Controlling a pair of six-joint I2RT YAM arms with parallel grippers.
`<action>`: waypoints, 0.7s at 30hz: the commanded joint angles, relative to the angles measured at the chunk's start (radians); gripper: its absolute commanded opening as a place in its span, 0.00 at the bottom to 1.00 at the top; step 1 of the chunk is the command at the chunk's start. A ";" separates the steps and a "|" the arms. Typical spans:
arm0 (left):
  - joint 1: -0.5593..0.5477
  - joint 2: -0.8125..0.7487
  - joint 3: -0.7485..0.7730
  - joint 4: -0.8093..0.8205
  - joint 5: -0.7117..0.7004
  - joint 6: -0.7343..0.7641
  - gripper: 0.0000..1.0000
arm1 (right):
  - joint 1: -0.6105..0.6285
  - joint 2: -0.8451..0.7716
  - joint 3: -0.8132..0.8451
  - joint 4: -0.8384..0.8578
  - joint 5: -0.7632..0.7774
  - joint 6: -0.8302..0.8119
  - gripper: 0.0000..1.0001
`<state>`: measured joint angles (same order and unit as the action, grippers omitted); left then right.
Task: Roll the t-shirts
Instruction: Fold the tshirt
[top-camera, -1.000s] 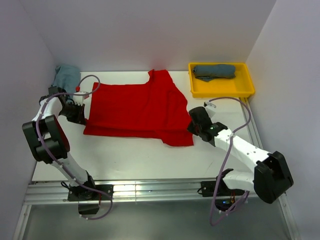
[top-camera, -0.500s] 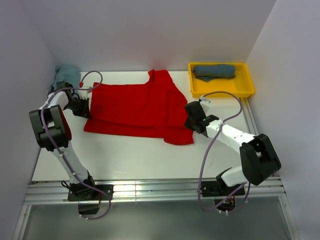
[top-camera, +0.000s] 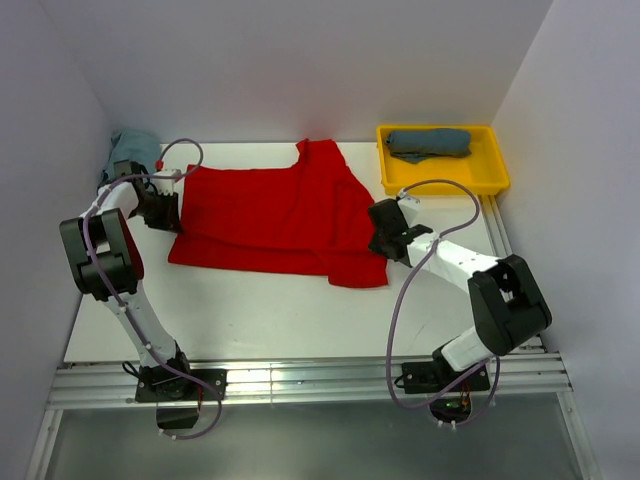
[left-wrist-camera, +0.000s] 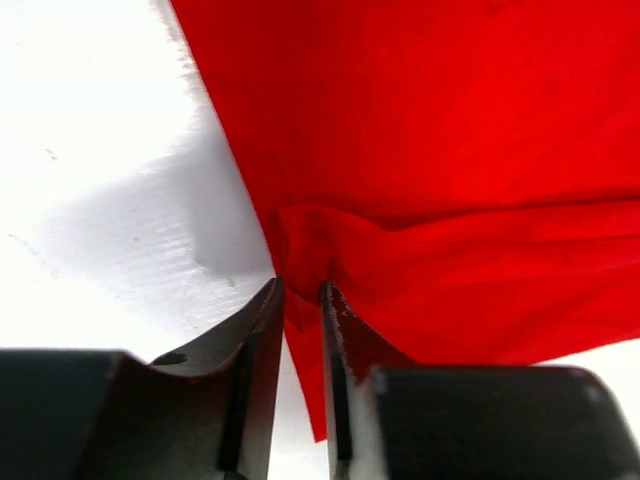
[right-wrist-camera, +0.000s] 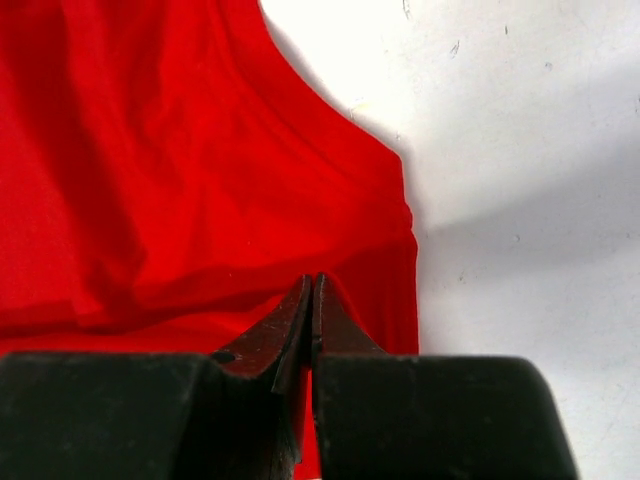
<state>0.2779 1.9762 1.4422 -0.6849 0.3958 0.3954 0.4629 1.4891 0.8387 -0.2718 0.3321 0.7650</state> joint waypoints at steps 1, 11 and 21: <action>0.003 -0.040 0.004 0.044 -0.029 -0.030 0.27 | -0.018 0.014 0.051 0.029 0.030 -0.020 0.04; 0.012 -0.077 0.006 0.099 -0.043 -0.069 0.40 | -0.046 0.034 0.065 0.032 0.018 -0.030 0.18; 0.056 -0.198 -0.022 0.088 0.037 -0.035 0.70 | -0.072 -0.068 0.056 -0.012 0.002 -0.024 0.58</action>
<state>0.3195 1.8622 1.4349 -0.6060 0.3828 0.3374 0.3981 1.5112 0.8703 -0.2680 0.3241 0.7383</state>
